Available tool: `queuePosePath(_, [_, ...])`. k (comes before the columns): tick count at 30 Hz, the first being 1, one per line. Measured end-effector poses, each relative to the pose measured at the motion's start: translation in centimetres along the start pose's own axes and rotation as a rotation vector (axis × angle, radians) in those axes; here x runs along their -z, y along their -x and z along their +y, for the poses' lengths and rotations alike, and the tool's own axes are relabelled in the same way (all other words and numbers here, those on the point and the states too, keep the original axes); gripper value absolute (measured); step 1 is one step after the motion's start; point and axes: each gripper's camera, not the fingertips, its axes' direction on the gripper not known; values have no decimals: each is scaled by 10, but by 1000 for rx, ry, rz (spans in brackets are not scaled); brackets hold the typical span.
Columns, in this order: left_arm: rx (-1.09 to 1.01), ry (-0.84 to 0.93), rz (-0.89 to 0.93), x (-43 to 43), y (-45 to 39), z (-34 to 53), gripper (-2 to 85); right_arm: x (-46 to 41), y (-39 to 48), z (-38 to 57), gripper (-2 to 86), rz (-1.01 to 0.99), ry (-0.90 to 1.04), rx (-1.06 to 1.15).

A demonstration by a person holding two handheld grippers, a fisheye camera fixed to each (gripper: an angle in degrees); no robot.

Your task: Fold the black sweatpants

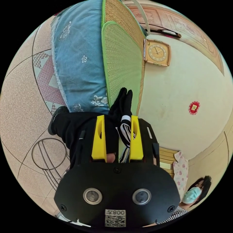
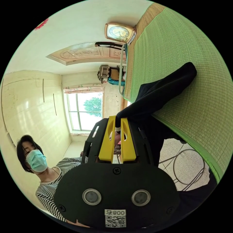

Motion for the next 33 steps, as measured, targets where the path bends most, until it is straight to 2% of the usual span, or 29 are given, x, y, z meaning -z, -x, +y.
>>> queuePosePath(4, [26, 53, 98, -49, -2, 1, 133, 15, -4, 19, 15, 2, -5, -15])
queuePosePath(9, [22, 65, 116, -94, -17, 12, 88, 42, -7, 51, 14, 21, -11, -19])
queuePosePath(21, [-184, 104, 127, -203, -125, 81, 74, 140, -8, 154, 14, -117, -127, 35])
queuePosePath(28, [-383, 294, 212, -369, -246, 127, 73, 263, 32, 219, 16, -133, -359, 202])
queuePosePath(33, [-583, 513, 350, -531, -364, 191, 73, 402, 115, 315, 17, 52, -624, 454])
